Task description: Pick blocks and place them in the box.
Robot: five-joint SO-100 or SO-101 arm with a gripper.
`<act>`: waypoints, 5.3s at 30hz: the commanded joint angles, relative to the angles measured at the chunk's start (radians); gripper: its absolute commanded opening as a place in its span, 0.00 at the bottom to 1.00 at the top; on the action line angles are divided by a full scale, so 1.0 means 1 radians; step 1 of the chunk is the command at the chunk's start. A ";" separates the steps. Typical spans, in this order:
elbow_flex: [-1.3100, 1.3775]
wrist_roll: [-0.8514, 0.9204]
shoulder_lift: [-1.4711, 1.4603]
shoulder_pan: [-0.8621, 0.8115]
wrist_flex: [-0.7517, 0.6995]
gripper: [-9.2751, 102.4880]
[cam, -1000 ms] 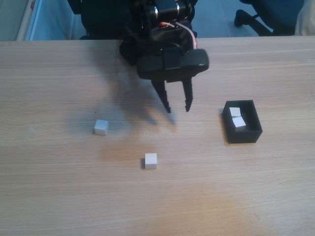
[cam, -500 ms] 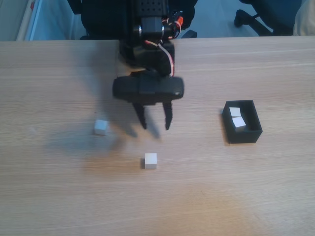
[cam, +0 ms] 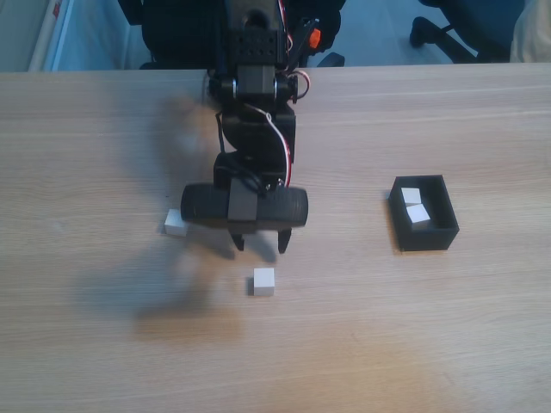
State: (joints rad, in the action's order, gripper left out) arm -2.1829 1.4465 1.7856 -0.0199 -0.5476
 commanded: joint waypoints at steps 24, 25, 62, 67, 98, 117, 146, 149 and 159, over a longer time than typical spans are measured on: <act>0.291 -0.025 -0.267 0.011 0.037 0.24; 0.302 -0.025 -0.275 0.009 0.037 0.24; 0.120 -0.282 0.262 0.663 -0.170 0.08; 0.202 -0.311 0.172 0.698 -0.175 0.08; 0.252 -0.357 0.143 0.494 -0.290 0.20; -0.025 -0.161 0.379 -0.095 -0.676 0.24; 0.285 0.092 -0.123 -0.449 -0.474 0.26; 0.291 0.127 -0.144 -0.463 -0.453 0.26; 0.301 0.147 -0.179 -0.456 -0.440 0.25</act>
State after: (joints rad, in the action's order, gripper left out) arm -1.9343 1.5892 1.6045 -0.4863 -1.0032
